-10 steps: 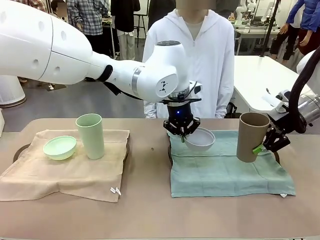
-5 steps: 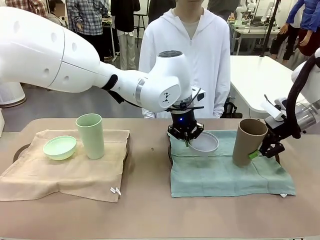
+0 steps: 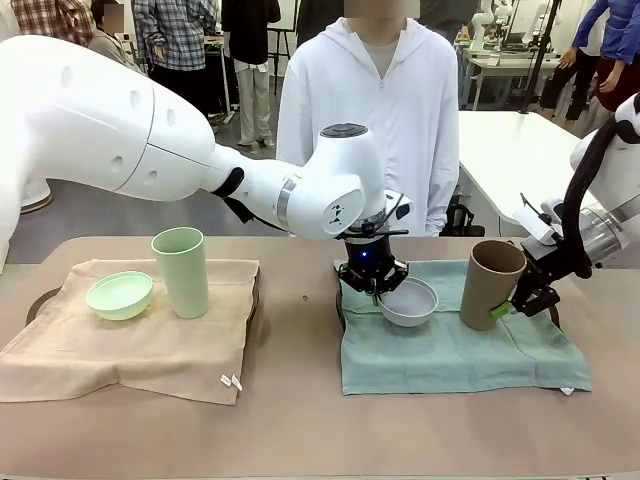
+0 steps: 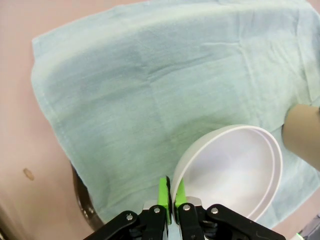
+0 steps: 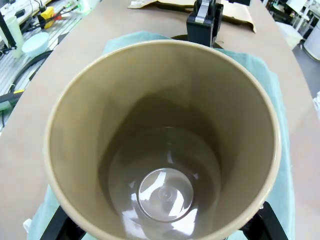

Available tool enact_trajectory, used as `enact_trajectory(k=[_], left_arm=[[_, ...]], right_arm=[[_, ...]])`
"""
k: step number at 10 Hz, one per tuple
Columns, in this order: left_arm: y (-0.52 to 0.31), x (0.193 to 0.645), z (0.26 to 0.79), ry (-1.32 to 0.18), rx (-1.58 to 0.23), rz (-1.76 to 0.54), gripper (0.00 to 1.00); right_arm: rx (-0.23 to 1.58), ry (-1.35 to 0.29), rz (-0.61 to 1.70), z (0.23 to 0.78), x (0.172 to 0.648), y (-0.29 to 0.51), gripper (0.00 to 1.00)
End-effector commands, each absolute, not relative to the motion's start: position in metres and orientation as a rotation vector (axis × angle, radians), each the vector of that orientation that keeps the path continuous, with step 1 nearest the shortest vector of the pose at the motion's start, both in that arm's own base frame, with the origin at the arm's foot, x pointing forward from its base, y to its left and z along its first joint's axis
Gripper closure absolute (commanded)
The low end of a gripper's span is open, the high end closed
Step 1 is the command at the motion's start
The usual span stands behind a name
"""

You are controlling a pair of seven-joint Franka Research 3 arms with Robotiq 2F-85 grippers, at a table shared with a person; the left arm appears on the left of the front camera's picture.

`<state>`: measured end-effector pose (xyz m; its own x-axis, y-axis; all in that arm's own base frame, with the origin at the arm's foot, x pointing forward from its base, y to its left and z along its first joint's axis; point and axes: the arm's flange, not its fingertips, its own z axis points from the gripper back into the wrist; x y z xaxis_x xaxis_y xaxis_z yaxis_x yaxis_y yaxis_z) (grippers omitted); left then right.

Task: Set up a tray with a mat and arrange the tableware.
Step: Place the Picnic Bowl and Reusable plastic cup back onto the Handle tray in front of the human's position.

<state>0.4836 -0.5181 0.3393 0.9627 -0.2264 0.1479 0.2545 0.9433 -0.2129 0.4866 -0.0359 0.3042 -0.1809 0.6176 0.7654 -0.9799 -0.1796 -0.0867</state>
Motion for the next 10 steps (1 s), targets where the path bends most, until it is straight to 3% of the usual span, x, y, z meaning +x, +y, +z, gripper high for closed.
enact_trajectory(k=[1,2,3,4,5,6,7,8,9,10], left_arm=[[-0.517,0.486,0.341,-0.131,-0.225,-0.262,0.36],[-0.516,0.486,0.341,-0.122,-0.221,-0.261,0.00],[-0.514,0.486,0.343,-0.095,-0.225,-0.246,0.73],[-0.513,0.486,0.345,-0.084,-0.228,-0.252,0.00],[-0.513,0.485,0.346,-0.083,-0.230,-0.255,0.54],[-0.511,0.485,0.348,-0.080,-0.232,-0.252,0.00],[-0.508,0.485,0.350,-0.085,-0.235,-0.251,0.34],[-0.503,0.483,0.356,-0.092,-0.227,-0.256,0.00],[-0.497,0.479,0.366,-0.097,-0.211,-0.272,0.28],[-0.490,0.474,0.381,-0.122,-0.182,-0.294,0.00]], right_arm=[[0.689,-0.686,1.651,0.299,0.492,-0.037,0.00],[0.667,-0.665,1.618,0.302,0.492,-0.039,0.00],[0.645,-0.625,1.596,0.304,0.492,-0.042,0.00],[0.621,-0.595,1.559,0.307,0.494,-0.049,0.00],[0.612,-0.584,1.536,0.310,0.494,-0.056,0.00],[0.606,-0.569,1.501,0.313,0.493,-0.063,0.00],[0.577,-0.546,1.455,0.317,0.494,-0.071,0.00],[0.561,-0.501,1.355,0.328,0.491,-0.074,0.00],[0.517,-0.417,1.263,0.349,0.483,-0.069,0.00],[0.427,-0.334,1.193,0.373,0.475,-0.065,0.00]])
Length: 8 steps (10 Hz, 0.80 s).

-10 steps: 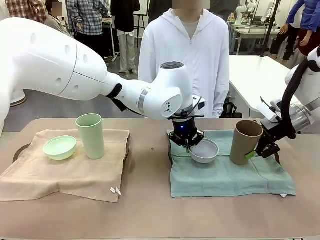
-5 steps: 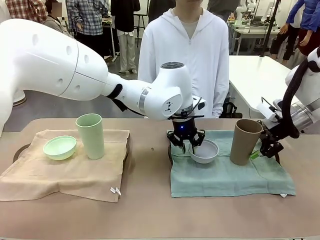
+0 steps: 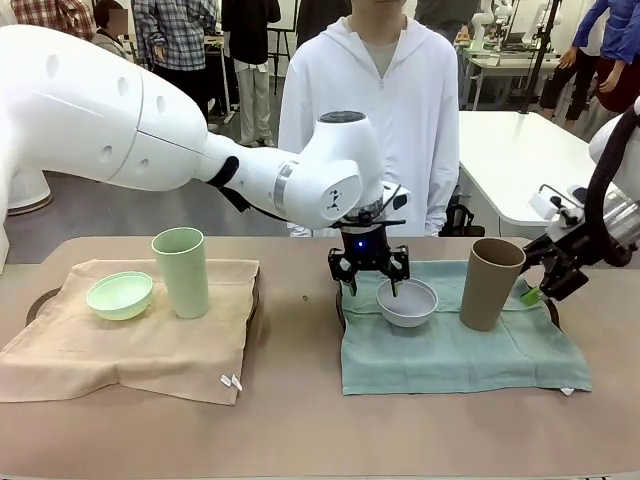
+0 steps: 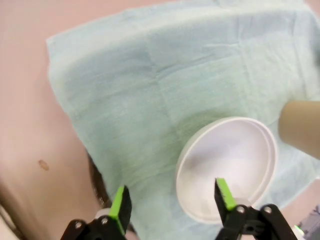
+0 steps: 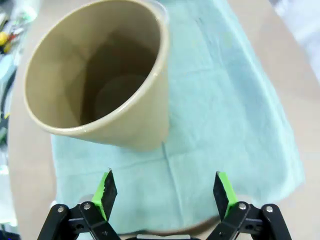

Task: Set up a tray with a mat and arrange the tableware.
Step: Place the Picnic Bowl and Reusable plastic cup back onto the Handle tray in front of the human's position.

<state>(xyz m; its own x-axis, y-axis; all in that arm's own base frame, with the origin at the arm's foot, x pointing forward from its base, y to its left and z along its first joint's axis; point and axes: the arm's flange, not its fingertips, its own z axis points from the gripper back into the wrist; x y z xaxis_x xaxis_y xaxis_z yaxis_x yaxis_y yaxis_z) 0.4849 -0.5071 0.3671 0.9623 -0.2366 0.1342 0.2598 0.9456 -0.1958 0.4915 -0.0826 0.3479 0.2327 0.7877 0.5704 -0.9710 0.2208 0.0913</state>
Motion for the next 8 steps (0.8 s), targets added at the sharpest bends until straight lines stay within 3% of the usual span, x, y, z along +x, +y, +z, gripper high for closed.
enact_trajectory(k=[1,4,6,8], left_arm=[[-0.482,0.468,0.397,-0.129,-0.177,-0.329,0.00],[-0.455,0.443,0.449,-0.140,-0.052,-0.400,0.00],[-0.434,0.421,0.510,-0.223,0.128,-0.404,0.00],[-0.426,0.422,0.523,-0.248,0.160,-0.380,0.00]], right_arm=[[0.299,-0.278,1.103,0.395,0.473,-0.063,0.00],[0.113,-0.058,0.852,0.444,0.465,-0.042,0.00],[0.051,-0.072,0.708,0.510,0.459,0.006,0.00],[0.015,-0.101,0.665,0.527,0.460,0.022,0.00]])
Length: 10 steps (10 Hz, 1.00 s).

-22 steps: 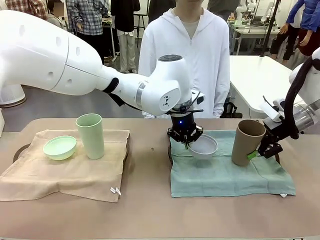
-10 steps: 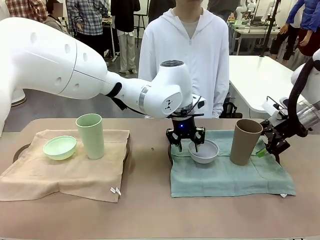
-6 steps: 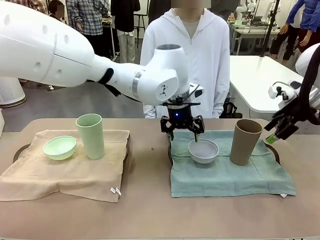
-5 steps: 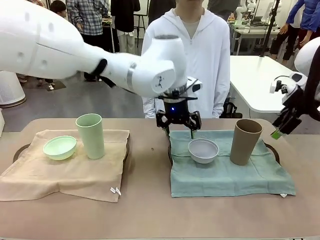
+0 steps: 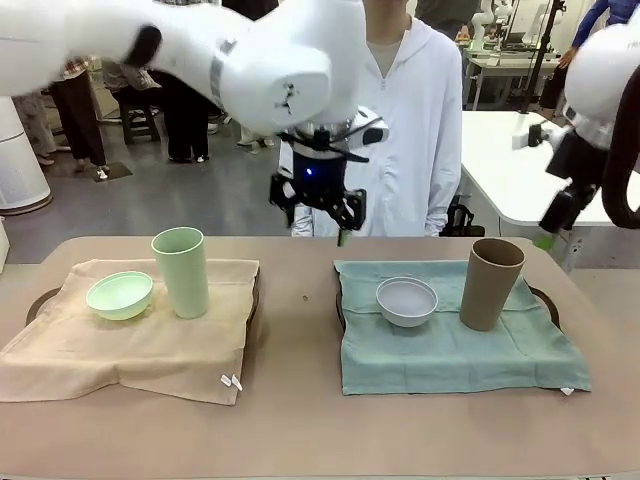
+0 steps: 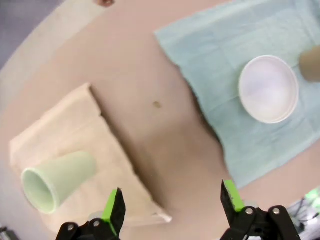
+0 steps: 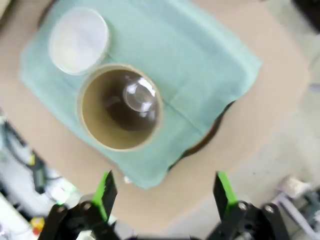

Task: Set up a tray with a mat and arrange the tableware.
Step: Place the Picnic Bowl and Reusable plastic cup back onto the Handle tray in front of the human's position.

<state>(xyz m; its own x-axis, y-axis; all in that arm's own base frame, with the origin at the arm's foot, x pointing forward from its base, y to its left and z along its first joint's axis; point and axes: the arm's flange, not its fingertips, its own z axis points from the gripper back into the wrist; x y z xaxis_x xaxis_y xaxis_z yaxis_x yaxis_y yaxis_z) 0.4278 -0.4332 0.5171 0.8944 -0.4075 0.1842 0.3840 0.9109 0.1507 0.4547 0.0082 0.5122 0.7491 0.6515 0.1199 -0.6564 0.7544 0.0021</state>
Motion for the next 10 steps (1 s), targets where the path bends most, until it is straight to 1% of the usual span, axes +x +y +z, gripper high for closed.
enact_trajectory(k=[1,3,5,6,7,10], left_arm=[[-0.420,0.415,0.542,-0.250,0.204,-0.339,0.00],[-0.408,0.415,0.556,-0.277,0.223,-0.279,0.00],[-0.393,0.415,0.568,-0.300,0.192,-0.222,0.00],[-0.386,0.414,0.572,-0.303,0.144,-0.184,0.00],[-0.398,0.419,0.569,-0.278,0.198,-0.265,0.00],[-0.398,0.419,0.569,-0.278,0.198,-0.265,0.00]], right_arm=[[-0.013,-0.113,0.624,0.548,0.453,0.045,0.00],[-0.083,-0.121,0.508,0.577,0.453,0.055,0.00],[-0.057,-0.142,0.434,0.589,0.455,0.047,0.00],[0.001,-0.151,0.485,0.586,0.456,0.037,0.00],[-0.048,-0.161,0.482,0.592,0.450,0.054,0.00],[-0.048,-0.161,0.482,0.592,0.450,0.054,0.00]])
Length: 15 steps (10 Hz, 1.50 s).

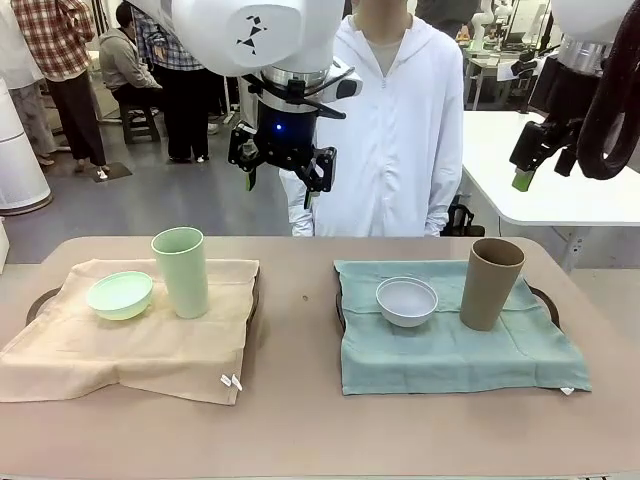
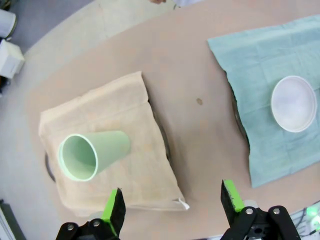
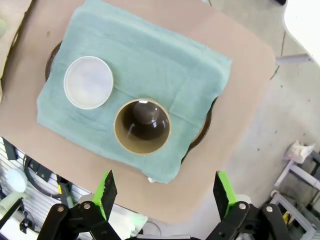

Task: Set up a tray with a mat and arrange the tableware.
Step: Place the Picnic Bowl and Reusable plastic cup back onto the Handle tray in front of the human's position.

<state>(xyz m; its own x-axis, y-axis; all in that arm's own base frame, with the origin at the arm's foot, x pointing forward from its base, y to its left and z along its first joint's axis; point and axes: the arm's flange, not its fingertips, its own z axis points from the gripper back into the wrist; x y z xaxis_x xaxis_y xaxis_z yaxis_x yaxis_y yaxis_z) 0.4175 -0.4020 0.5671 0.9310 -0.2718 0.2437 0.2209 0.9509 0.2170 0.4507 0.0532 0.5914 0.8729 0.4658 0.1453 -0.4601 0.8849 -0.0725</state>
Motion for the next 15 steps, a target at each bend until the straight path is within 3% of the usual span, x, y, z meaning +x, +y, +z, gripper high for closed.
enact_trajectory(k=[1,13,15], left_arm=[[-0.398,0.419,0.569,-0.278,0.198,-0.265,0.00],[-0.398,0.419,0.569,-0.278,0.198,-0.265,0.00],[-0.369,0.430,0.580,-0.228,0.089,-0.231,0.00]], right_arm=[[-0.048,-0.161,0.482,0.592,0.450,0.054,0.00],[-0.048,-0.161,0.482,0.592,0.450,0.054,0.00],[-0.036,-0.161,0.486,0.591,0.451,0.054,0.00]])
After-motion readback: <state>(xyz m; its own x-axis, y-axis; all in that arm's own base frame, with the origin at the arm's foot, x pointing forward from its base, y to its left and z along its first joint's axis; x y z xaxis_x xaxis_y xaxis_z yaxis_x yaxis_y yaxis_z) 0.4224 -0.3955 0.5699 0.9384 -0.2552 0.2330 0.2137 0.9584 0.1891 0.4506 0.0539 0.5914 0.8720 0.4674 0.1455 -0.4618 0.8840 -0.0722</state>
